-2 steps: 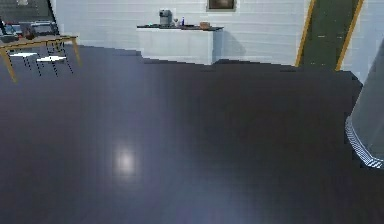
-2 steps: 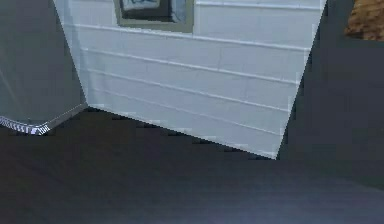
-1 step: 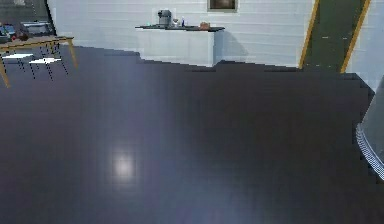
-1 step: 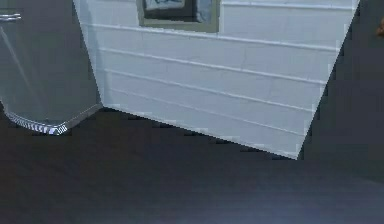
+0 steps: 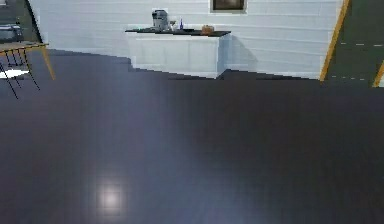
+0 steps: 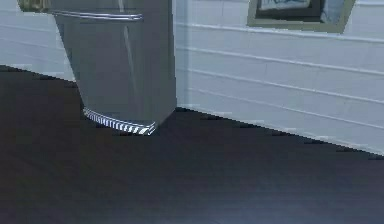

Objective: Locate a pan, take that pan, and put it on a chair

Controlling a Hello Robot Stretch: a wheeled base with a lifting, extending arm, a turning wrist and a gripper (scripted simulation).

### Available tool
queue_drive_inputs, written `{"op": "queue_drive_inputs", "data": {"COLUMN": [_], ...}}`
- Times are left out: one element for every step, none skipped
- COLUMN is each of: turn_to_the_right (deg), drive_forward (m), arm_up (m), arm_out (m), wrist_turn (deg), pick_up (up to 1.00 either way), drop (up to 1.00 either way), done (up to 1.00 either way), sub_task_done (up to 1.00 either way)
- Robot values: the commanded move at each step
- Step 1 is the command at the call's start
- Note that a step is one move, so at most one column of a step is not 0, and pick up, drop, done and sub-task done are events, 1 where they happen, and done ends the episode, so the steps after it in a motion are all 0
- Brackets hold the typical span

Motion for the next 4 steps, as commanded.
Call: {"op": "queue_drive_inputs", "data": {"turn_to_the_right": [0.0,0.0,0.0,3.0], "drive_forward": [1.0,1.0,1.0,0.0], "arm_up": [0.0,0.0,0.0,0.0], "arm_out": [0.0,0.0,0.0,0.0], "wrist_turn": [0.0,0.0,0.0,0.0], "pick_up": [0.0,0.0,0.0,0.0], "drop": [0.0,0.0,0.0,0.0], "done": [0.0,0.0,0.0,0.0], "sub_task_done": [0.0,0.0,0.0,0.0]}}
